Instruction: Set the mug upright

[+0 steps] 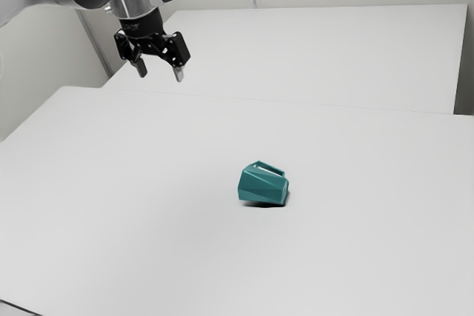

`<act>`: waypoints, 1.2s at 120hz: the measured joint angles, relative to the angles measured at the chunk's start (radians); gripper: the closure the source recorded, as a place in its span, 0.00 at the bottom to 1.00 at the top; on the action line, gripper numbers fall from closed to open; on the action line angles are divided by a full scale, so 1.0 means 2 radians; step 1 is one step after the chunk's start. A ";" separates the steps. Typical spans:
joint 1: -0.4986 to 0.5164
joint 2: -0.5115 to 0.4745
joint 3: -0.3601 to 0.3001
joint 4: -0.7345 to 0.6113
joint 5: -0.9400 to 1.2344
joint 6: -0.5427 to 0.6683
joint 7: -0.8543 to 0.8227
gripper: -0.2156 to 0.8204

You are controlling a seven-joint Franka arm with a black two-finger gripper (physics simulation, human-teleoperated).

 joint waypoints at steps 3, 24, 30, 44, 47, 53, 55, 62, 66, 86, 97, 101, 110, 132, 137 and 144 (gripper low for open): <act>0.000 0.001 0.000 0.000 0.000 0.001 0.000 0.21; -0.001 0.001 0.000 0.004 0.001 0.002 -0.002 0.21; 0.001 -0.001 0.000 0.004 0.001 0.002 -0.003 0.21; 0.006 0.000 -0.005 0.000 0.000 0.004 -0.003 0.21; 0.007 0.000 -0.005 -0.001 0.000 0.005 -0.004 0.21; 0.009 -0.003 -0.006 -0.005 -0.003 0.007 -0.004 0.21; 0.009 -0.004 -0.007 -0.008 -0.006 0.008 -0.004 0.21; 0.012 -0.018 -0.007 -0.034 -0.025 0.016 -0.005 0.21; 0.014 -0.024 -0.006 -0.050 -0.042 0.022 -0.006 0.21; 0.043 -0.033 -0.006 -0.122 -0.146 0.058 -0.004 0.21; 0.067 -0.031 -0.006 -0.172 -0.201 0.099 0.010 0.21; 0.074 -0.029 -0.006 -0.186 -0.220 0.114 0.018 0.21; 0.084 -0.022 -0.006 -0.215 -0.262 0.149 0.038 0.21; 0.089 0.021 -0.007 -0.242 -0.338 0.233 0.092 0.21; 0.085 0.031 -0.009 -0.244 -0.357 0.245 0.104 0.21; 0.073 0.046 -0.012 -0.247 -0.384 0.262 0.122 0.21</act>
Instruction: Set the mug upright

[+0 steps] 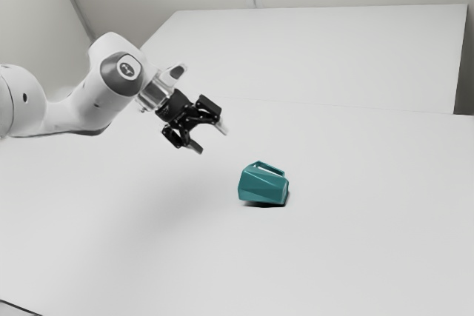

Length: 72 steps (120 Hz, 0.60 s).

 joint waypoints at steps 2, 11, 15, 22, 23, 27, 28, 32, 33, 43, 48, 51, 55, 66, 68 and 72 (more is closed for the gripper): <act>-0.004 0.003 0.000 -0.002 -0.007 0.004 0.005 0.21; -0.013 0.013 -0.002 -0.013 -0.039 0.022 0.028 0.21; -0.011 0.018 -0.005 -0.016 -0.051 0.029 0.038 0.21; -0.010 0.025 -0.016 -0.017 -0.068 0.044 0.054 0.21; -0.010 0.026 -0.017 -0.018 -0.070 0.046 0.056 0.21; -0.012 0.031 -0.020 -0.018 -0.079 0.053 0.065 0.21; -0.012 0.032 -0.021 -0.018 -0.080 0.055 0.067 0.21; -0.012 0.038 -0.023 -0.018 -0.087 0.061 0.075 0.21; -0.012 0.040 -0.023 -0.018 -0.089 0.062 0.077 0.21; -0.008 0.054 -0.024 -0.018 -0.100 0.073 0.095 0.21; -0.006 0.058 -0.025 -0.018 -0.105 0.076 0.105 0.21; -0.005 0.060 -0.025 -0.018 -0.107 0.078 0.111 0.21; -0.004 0.064 -0.025 -0.017 -0.110 0.081 0.119 0.21; -0.003 0.073 -0.025 -0.015 -0.118 0.085 0.140 0.21; -0.003 0.074 -0.025 -0.015 -0.118 0.086 0.143 0.21; -0.003 0.077 -0.025 -0.014 -0.120 0.087 0.150 0.21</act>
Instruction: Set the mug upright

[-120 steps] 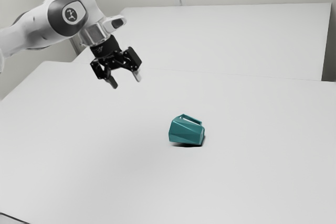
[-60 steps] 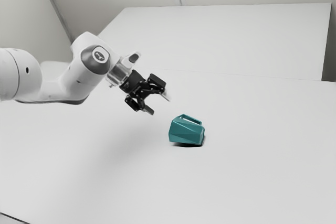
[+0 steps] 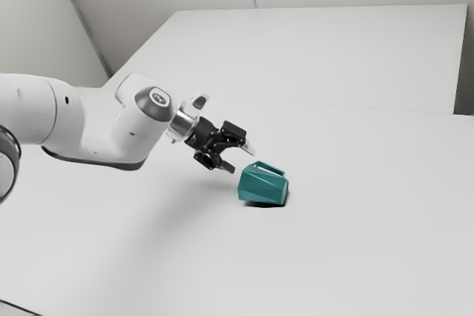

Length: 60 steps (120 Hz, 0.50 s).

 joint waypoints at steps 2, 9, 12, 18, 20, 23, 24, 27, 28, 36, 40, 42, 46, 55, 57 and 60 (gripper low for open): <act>0.000 0.002 0.000 0.000 -0.001 0.000 0.003 0.21; 0.000 0.005 0.000 0.000 -0.011 -0.001 0.014 0.21; 0.000 0.006 -0.001 0.000 -0.016 -0.002 0.018 0.21; 0.000 0.007 -0.002 -0.001 -0.026 -0.009 0.026 0.21; 0.000 0.007 -0.002 -0.002 -0.029 -0.013 0.029 0.21; 0.000 0.007 -0.003 -0.003 -0.033 -0.017 0.033 0.21; 0.000 0.007 -0.004 -0.003 -0.035 -0.019 0.034 0.21; 0.000 0.008 -0.007 -0.004 -0.039 -0.023 0.038 0.21; 0.000 0.008 -0.007 -0.004 -0.040 -0.024 0.039 0.21; -0.001 0.012 -0.012 -0.006 -0.050 -0.033 0.048 0.21; 0.000 0.014 -0.013 -0.007 -0.053 -0.038 0.052 0.21; 0.000 0.016 -0.013 -0.008 -0.054 -0.041 0.054 0.21; -0.001 0.019 -0.013 -0.008 -0.057 -0.045 0.058 0.21; -0.004 0.025 -0.014 -0.007 -0.065 -0.051 0.066 0.21; -0.005 0.027 -0.014 -0.006 -0.067 -0.052 0.067 0.21; -0.005 0.029 -0.014 -0.005 -0.070 -0.053 0.070 0.21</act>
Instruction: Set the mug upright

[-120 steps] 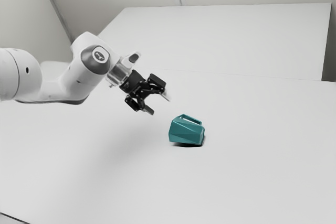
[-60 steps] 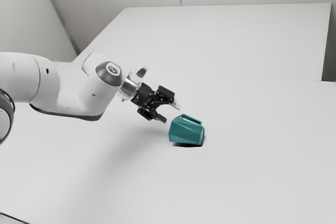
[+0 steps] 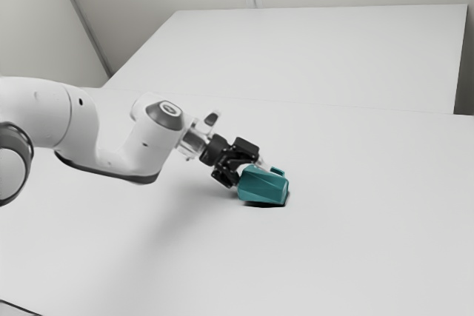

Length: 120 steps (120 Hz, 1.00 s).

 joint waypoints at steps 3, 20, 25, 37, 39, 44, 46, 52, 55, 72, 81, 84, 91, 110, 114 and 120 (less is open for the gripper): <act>-0.001 0.002 0.000 0.000 -0.003 0.000 0.002 0.22; 0.006 0.002 -0.001 0.001 -0.011 -0.006 0.016 0.37; 0.009 0.002 -0.001 0.000 -0.012 -0.010 0.021 0.41; 0.014 0.000 -0.001 0.000 -0.014 -0.019 0.032 0.49; 0.015 0.001 -0.001 0.000 -0.014 -0.021 0.033 0.50; 0.016 0.000 -0.001 0.000 -0.015 -0.025 0.038 0.54; 0.017 0.000 -0.001 0.000 -0.015 -0.026 0.039 0.55; 0.018 0.000 -0.002 0.000 -0.015 -0.031 0.045 0.58; 0.019 0.000 -0.003 0.000 -0.015 -0.034 0.048 0.59; 0.019 0.000 -0.004 0.001 -0.016 -0.046 0.063 0.68; 0.019 0.000 -0.005 0.002 -0.016 -0.050 0.069 0.76; 0.019 -0.001 -0.005 0.002 -0.016 -0.051 0.072 0.78; 0.019 -0.001 -0.005 0.002 -0.016 -0.053 0.078 0.84; 0.019 -0.003 -0.006 0.003 -0.017 -0.055 0.094 0.91; 0.019 -0.006 -0.009 0.002 -0.017 -0.055 0.097 0.92; 0.018 -0.009 -0.011 0.002 -0.017 -0.054 0.102 0.93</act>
